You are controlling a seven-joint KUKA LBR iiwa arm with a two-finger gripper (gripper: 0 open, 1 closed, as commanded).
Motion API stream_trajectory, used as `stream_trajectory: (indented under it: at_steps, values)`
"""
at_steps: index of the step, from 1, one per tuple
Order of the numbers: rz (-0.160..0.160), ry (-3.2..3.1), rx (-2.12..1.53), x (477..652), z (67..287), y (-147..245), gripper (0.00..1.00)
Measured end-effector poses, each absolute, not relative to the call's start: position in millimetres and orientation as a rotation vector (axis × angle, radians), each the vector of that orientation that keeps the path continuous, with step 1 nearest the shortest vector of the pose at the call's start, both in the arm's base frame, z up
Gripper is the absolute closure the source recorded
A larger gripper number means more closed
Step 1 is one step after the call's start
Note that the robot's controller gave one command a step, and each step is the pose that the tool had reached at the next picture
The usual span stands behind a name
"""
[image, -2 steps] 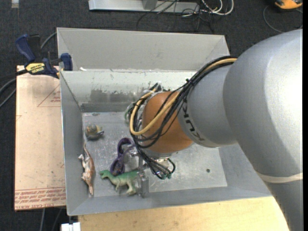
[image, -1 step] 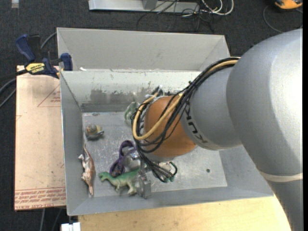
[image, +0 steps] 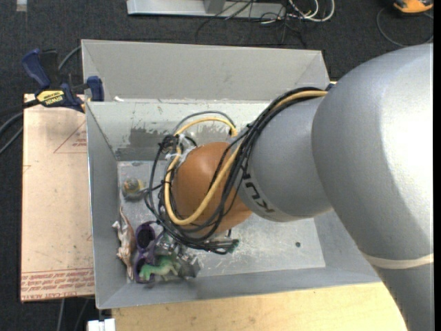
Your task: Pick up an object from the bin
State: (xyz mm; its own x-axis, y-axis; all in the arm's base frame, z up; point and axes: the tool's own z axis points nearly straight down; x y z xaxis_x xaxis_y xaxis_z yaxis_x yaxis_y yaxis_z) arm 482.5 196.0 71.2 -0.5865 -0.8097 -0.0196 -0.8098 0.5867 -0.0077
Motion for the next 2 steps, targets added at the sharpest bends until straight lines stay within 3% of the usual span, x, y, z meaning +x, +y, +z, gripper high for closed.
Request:
stream_trajectory:
  at_steps: [1, 2]
  values:
    - [0.003, 2.779, -1.419, 482.5, 71.3, 196.0, 1.0]
    - [0.006, 2.81, -1.35, 486.2, 238.4, 200.5, 1.0]
